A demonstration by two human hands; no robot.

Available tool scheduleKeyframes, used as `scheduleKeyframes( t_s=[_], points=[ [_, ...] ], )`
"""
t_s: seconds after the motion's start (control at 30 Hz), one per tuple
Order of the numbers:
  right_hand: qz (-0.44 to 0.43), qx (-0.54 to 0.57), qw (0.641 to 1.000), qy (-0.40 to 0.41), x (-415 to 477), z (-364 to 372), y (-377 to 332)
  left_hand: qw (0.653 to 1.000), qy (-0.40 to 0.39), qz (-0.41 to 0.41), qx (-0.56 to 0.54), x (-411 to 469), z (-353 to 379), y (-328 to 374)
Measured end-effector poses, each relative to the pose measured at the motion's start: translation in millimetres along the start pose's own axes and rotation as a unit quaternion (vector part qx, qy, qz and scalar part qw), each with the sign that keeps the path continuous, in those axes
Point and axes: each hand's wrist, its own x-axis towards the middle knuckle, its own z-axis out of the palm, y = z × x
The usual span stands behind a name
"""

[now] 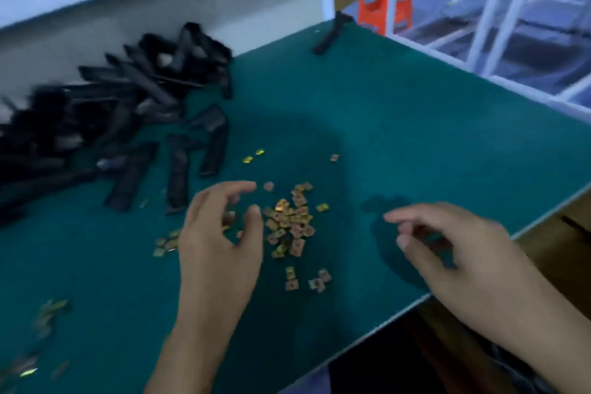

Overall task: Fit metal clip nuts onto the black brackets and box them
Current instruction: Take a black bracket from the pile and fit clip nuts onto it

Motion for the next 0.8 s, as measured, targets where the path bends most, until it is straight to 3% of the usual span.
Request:
scheduleKeyframes(
  t_s=[0.1,0.2,0.3,0.4,0.57,0.8],
  points=[
    [-0.065,0.005,0.995,-0.080,44,54,-37,0.986,0.062,-0.116,0.103,25,-41,-60],
    [-0.121,0.005,0.984,-0.131,92,104,-70,0.974,0.031,-0.177,0.138,40,-57,-97],
    [-0.138,-0.025,0.981,-0.132,141,146,-92,0.967,-0.023,-0.184,0.178,55,-51,-117],
    [-0.126,-0.115,0.971,-0.166,173,173,-98,0.962,-0.017,-0.179,0.205,63,-41,-126],
    [-0.167,-0.084,0.970,-0.154,183,188,-89,0.966,0.017,-0.187,0.175,64,-35,-139],
    [-0.205,-0.057,0.953,-0.213,176,191,-92,0.981,0.087,-0.172,0.034,64,-41,-144]
  ],
)
